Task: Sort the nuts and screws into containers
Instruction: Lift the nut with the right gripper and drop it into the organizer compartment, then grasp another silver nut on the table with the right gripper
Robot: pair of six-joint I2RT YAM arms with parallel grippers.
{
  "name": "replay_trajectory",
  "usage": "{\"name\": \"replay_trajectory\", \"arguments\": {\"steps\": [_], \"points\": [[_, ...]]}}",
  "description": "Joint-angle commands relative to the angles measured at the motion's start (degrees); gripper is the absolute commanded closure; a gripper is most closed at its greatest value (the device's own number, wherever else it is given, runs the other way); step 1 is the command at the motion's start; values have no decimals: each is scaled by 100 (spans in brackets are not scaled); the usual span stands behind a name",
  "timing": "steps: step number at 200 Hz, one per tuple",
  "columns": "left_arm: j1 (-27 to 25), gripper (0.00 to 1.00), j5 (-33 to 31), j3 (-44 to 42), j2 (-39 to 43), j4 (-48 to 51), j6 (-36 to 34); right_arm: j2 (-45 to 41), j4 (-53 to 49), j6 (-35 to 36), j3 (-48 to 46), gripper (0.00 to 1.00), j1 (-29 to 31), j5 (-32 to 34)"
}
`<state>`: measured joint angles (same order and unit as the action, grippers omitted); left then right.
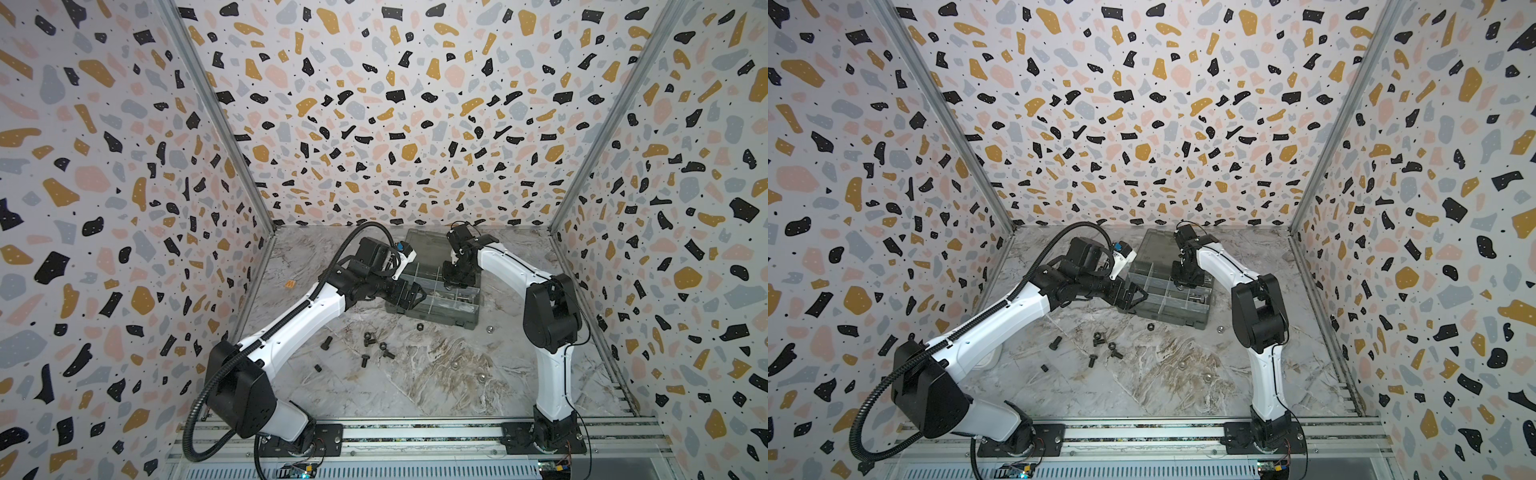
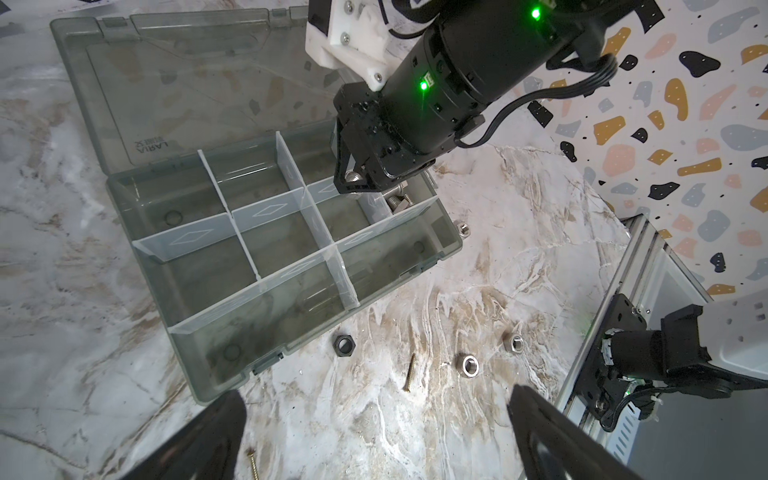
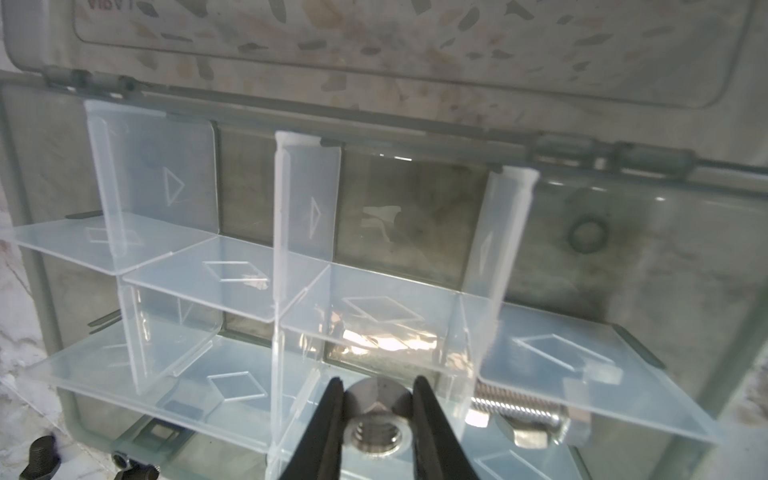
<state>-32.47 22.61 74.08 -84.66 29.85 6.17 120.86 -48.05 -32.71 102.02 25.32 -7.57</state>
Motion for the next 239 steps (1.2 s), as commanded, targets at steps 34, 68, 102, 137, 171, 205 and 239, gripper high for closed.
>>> {"name": "replay_trajectory", "arguments": {"steps": [34, 68, 102, 137, 171, 205, 239], "points": [[206, 0, 154, 155, -96, -67, -32, -132, -437, 242, 578, 64, 33, -118], [215, 0, 152, 172, -155, -90, 30, -677, -778, 391, 710, 62, -18, 175], [206, 0, 199, 229, -226, -90, 75, -1595, -718, 423, -399, 62, -265, 407], [63, 0, 131, 256, -272, -169, 181, -2594, -238, 345, -2259, 62, -630, 413], [-383, 0, 105, 546, -499, -65, 122, -3117, 162, 257, -3458, 61, -808, 392], [-720, 0, 188, 795, -721, 8, 106, -3190, 420, 199, -4026, 60, -827, 380], [-804, 0, 115, 892, -736, 99, 64, -3063, 636, 177, -4231, 60, -844, 466]]}}
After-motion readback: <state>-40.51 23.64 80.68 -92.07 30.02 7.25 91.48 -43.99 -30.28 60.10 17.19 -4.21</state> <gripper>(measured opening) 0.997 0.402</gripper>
